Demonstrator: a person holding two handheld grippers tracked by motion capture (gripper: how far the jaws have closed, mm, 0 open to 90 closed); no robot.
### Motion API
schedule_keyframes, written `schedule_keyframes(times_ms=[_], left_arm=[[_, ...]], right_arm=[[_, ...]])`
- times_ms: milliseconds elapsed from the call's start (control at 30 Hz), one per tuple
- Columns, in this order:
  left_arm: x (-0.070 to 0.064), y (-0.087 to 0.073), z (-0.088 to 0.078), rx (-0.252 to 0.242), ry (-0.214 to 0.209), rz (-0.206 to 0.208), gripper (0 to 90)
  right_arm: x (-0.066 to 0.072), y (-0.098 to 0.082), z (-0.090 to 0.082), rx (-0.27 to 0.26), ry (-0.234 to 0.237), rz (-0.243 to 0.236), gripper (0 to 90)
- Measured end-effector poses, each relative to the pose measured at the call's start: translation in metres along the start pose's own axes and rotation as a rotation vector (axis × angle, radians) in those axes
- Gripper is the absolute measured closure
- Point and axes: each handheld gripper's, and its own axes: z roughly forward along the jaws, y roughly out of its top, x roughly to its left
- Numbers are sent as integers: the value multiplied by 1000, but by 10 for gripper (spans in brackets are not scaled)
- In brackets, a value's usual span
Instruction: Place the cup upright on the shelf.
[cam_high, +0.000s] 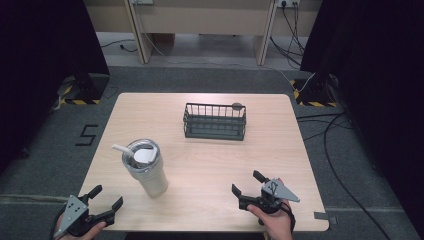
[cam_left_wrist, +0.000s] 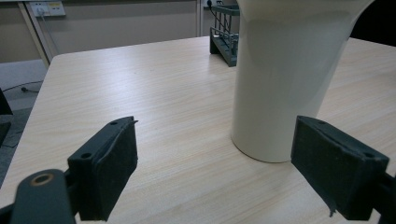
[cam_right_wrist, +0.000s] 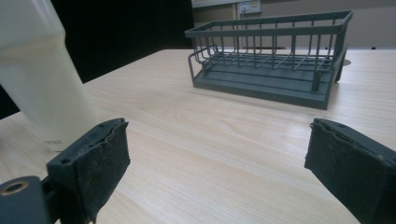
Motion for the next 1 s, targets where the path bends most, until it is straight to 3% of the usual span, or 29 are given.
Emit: schedule_keyframes(times_ms=[233,1000], left_arm=[[-1,0,-1,1,-4,13,140],[2,0,-2,5,3,24,141]], right_arm=[[11,4,5,1,43,-53,21],[42,23,44,-4,150,-122,31]])
